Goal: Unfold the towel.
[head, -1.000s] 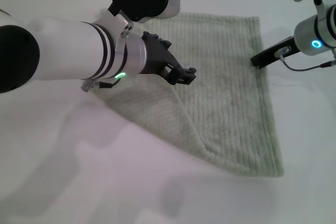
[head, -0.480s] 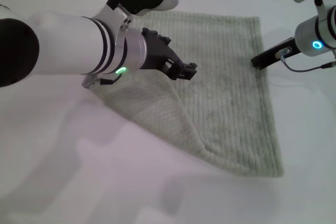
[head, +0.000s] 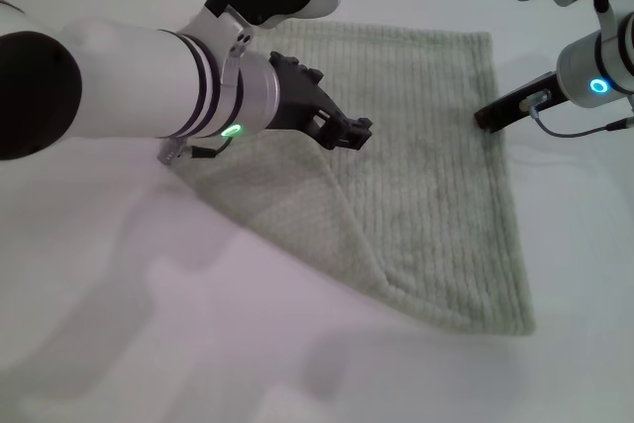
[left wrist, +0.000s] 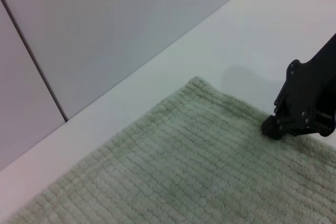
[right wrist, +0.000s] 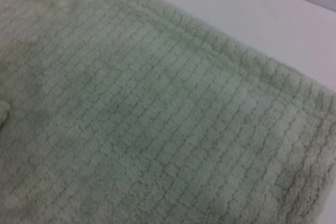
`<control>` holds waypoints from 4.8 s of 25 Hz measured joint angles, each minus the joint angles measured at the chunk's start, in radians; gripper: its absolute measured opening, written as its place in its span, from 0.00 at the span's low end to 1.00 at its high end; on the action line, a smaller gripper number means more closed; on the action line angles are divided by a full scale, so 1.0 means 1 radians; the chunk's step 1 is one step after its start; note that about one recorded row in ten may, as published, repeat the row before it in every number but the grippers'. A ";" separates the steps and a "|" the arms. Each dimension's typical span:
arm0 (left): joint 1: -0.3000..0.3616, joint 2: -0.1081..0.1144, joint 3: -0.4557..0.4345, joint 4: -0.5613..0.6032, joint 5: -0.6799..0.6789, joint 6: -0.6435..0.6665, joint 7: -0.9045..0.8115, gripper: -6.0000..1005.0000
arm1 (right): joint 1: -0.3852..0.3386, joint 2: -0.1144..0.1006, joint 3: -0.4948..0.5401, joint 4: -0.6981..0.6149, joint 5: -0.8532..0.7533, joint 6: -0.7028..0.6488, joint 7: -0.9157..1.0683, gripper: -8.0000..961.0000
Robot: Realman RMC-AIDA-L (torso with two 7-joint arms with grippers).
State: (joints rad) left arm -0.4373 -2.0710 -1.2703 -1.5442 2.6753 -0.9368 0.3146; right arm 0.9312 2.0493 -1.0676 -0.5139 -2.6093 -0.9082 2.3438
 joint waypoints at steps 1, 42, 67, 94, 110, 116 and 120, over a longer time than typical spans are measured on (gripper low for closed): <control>-0.002 0.000 0.000 0.002 0.000 0.000 0.000 0.71 | 0.000 0.000 0.000 0.000 0.000 0.000 0.000 0.01; -0.011 0.002 0.000 0.022 0.010 0.015 -0.022 0.70 | 0.000 -0.002 0.000 -0.003 0.000 0.000 0.002 0.01; -0.139 0.000 0.052 0.267 0.076 0.130 -0.046 0.69 | 0.003 -0.003 0.000 -0.008 0.000 -0.007 0.002 0.01; -0.269 -0.002 0.038 0.483 0.084 0.146 -0.143 0.68 | 0.007 -0.005 -0.002 -0.008 -0.003 -0.014 0.002 0.01; -0.291 -0.001 0.037 0.529 0.075 0.137 -0.152 0.67 | 0.007 -0.005 -0.011 -0.008 -0.003 -0.023 0.004 0.01; -0.298 -0.001 0.038 0.533 0.072 0.136 -0.152 0.67 | 0.009 -0.005 -0.011 -0.009 -0.003 -0.025 0.004 0.01; -0.315 -0.002 0.037 0.554 0.062 0.136 -0.152 0.67 | 0.009 -0.005 -0.011 -0.009 -0.003 -0.025 0.004 0.01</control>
State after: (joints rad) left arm -0.7520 -2.0730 -1.2332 -0.9900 2.7371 -0.8006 0.1629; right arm 0.9403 2.0448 -1.0783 -0.5231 -2.6123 -0.9330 2.3478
